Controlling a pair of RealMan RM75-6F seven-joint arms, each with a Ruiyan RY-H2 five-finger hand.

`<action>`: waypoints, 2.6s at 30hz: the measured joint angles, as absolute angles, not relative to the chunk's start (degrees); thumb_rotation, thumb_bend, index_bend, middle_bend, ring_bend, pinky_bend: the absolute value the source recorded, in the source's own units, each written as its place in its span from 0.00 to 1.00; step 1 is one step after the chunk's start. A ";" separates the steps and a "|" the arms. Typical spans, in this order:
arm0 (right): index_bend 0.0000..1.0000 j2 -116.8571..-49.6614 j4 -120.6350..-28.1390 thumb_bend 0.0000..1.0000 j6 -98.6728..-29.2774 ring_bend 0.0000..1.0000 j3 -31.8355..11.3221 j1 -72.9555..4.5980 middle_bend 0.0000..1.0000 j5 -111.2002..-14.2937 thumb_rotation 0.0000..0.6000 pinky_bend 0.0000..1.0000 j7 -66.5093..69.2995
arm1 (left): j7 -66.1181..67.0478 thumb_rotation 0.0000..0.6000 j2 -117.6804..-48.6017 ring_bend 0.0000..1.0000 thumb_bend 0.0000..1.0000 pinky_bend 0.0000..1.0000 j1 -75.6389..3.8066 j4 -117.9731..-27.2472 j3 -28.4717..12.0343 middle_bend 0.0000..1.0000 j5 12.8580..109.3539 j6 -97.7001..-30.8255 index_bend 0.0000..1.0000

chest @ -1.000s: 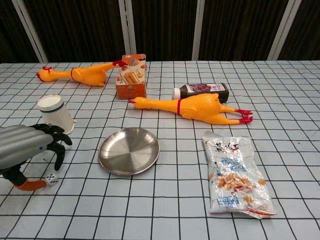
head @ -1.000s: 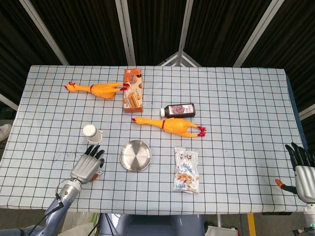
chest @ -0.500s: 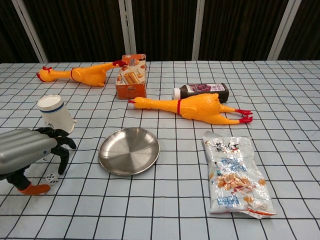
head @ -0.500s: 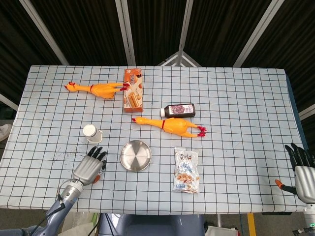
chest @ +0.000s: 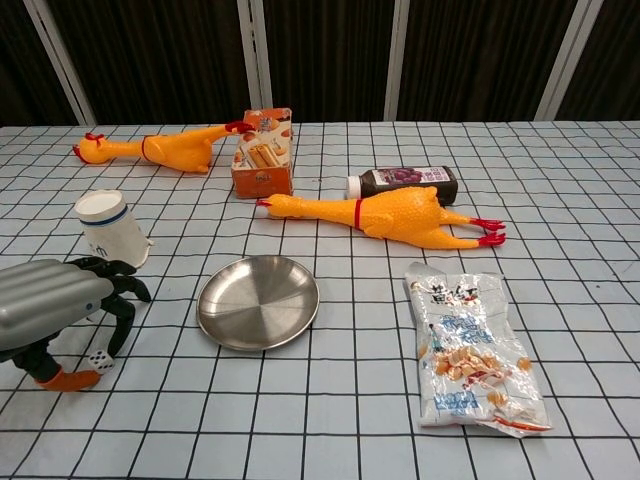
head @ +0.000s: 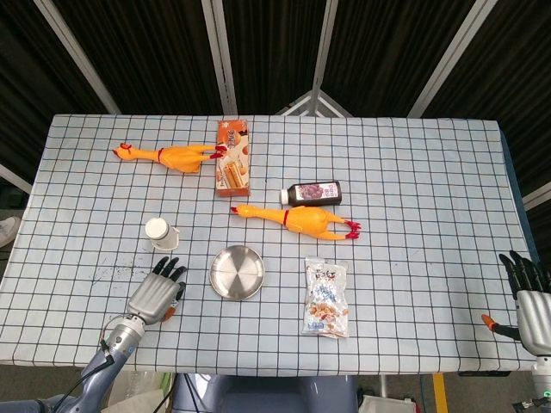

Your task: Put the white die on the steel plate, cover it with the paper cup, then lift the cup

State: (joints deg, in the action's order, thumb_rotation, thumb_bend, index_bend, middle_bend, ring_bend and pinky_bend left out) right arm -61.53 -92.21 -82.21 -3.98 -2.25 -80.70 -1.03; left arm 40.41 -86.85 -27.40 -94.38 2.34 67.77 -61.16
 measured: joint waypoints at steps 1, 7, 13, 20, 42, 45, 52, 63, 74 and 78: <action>0.06 -61.52 -92.23 0.12 -82.13 0.05 -3.98 -2.27 0.05 -80.64 1.00 0.00 -1.03 | 40.42 1.00 -86.85 0.00 0.41 0.00 -27.41 -94.41 2.36 0.15 67.82 -61.25 0.53; 0.06 -61.43 -92.39 0.12 -81.97 0.05 -3.84 -2.25 0.05 -80.62 1.00 0.00 -0.99 | 40.39 1.00 -86.70 0.00 0.46 0.00 -27.35 -94.70 2.42 0.15 67.83 -61.72 0.53; 0.06 -61.28 -92.51 0.12 -81.69 0.05 -3.86 -2.32 0.05 -80.45 1.00 0.00 -0.83 | 39.03 1.00 -86.33 0.00 0.47 0.00 -27.33 -95.38 2.17 0.16 67.59 -61.70 0.54; 0.06 -61.26 -92.51 0.12 -81.61 0.05 -3.89 -2.37 0.05 -80.41 1.00 0.00 -0.66 | 37.17 1.00 -85.61 0.00 0.47 0.00 -27.58 -97.75 1.54 0.17 69.57 -62.39 0.54; 0.06 -60.83 -92.14 0.12 -81.51 0.05 -3.94 -2.13 0.05 -79.98 1.00 0.00 0.75 | 50.44 1.00 -95.81 0.00 0.47 0.00 -37.07 -96.62 -8.88 0.17 56.72 -61.75 0.54; 0.06 -60.82 -92.00 0.12 -81.37 0.05 -4.01 -2.16 0.05 -79.80 1.00 0.00 0.89 | 51.42 1.00 -99.70 0.00 0.47 0.00 -39.22 -92.93 -10.62 0.16 53.98 -61.17 0.54; 0.06 -60.84 -91.44 0.12 -80.76 0.05 -4.18 -2.33 0.05 -79.20 1.00 0.00 1.26 | 51.42 1.00 -105.50 0.00 0.47 0.00 -42.42 -85.78 -11.91 0.16 52.20 -59.56 0.54; 0.06 -60.97 -91.40 0.12 -80.40 0.05 -4.12 -2.53 0.05 -79.18 1.00 0.00 0.93 | 51.13 1.00 -109.47 0.00 0.42 0.00 -44.80 -80.20 -12.48 0.15 50.65 -59.13 0.43; 0.06 -60.75 -91.82 0.12 -80.08 0.05 -4.10 -2.56 0.05 -78.93 1.00 0.00 1.09 | 48.77 1.00 -105.43 0.00 0.38 0.00 -45.22 -84.92 -12.30 0.08 49.54 -57.02 0.23; 0.06 -60.73 -91.96 0.12 -79.99 0.05 -4.14 -2.61 0.05 -78.83 1.00 0.00 0.99 | 48.14 1.00 -103.22 0.00 0.38 0.00 -45.21 -88.44 -12.29 0.06 50.09 -57.61 0.21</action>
State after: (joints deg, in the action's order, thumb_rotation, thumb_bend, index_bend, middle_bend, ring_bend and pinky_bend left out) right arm -60.73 -91.96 -79.99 -4.14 -2.61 -78.83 0.99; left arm 48.14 -103.22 -45.21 -88.44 -12.29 50.09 -57.61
